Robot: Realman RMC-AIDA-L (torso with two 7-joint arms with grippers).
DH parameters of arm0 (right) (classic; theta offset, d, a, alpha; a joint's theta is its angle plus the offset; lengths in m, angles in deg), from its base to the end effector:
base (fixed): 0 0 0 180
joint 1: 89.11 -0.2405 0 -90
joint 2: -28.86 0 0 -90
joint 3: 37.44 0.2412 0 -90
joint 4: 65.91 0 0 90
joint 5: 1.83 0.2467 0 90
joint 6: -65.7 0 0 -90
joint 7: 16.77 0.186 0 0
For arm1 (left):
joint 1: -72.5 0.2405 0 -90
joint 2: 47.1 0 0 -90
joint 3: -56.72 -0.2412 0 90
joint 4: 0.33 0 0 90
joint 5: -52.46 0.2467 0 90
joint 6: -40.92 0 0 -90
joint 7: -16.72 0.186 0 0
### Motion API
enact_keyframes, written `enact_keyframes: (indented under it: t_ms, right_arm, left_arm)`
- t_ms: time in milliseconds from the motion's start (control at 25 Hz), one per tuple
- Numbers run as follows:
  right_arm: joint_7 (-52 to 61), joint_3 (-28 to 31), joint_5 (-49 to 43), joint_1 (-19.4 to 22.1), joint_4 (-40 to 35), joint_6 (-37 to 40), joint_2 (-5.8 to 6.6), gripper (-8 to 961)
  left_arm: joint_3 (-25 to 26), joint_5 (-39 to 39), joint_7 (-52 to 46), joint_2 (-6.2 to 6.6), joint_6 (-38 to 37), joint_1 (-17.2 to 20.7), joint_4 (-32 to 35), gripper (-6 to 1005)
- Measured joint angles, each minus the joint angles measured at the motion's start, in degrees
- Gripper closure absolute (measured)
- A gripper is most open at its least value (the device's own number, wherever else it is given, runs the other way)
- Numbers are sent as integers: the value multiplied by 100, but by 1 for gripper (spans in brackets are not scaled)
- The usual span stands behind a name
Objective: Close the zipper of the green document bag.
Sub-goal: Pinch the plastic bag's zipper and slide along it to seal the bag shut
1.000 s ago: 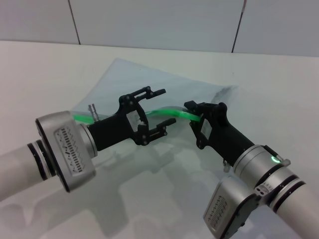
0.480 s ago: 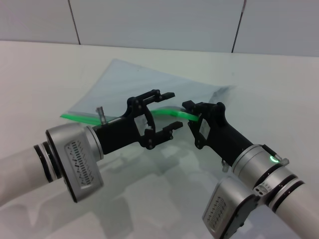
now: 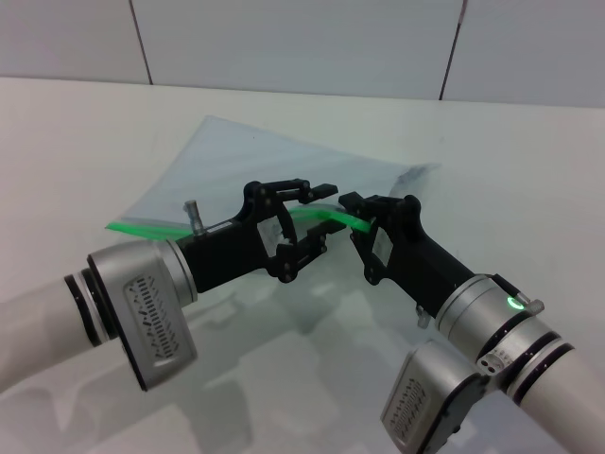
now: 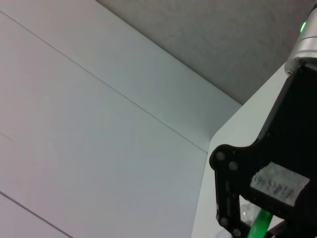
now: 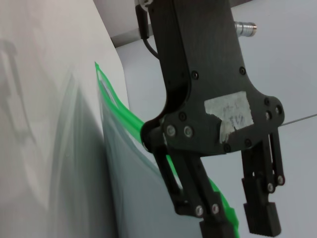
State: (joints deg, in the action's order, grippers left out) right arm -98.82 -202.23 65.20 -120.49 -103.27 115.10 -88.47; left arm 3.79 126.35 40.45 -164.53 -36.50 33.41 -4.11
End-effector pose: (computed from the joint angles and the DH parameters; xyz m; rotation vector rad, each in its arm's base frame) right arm 0.1899 0.3448 -0.1876 -1.9373 -0.8908 -0.0086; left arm -0.2408 0.3633 -0.1109 -2.1644 0.7750 -0.4450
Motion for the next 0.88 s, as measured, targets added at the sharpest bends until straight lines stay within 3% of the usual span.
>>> enact_keyframes:
  t_ms: [120, 320, 880]
  right_arm:
    - [1, 0, 0, 0, 1, 0, 0, 907]
    - [2, 0, 0, 0, 1, 0, 0, 907]
    - [-14, 0, -22, -5, 1, -1, 1, 907]
  left_arm:
    - [-4, -2, 2, 0, -1, 7, 0, 433]
    - [-15, -6, 4, 0, -2, 11, -4, 637]
    - [-86, -2, 17, 0, 9, -2, -68, 785]
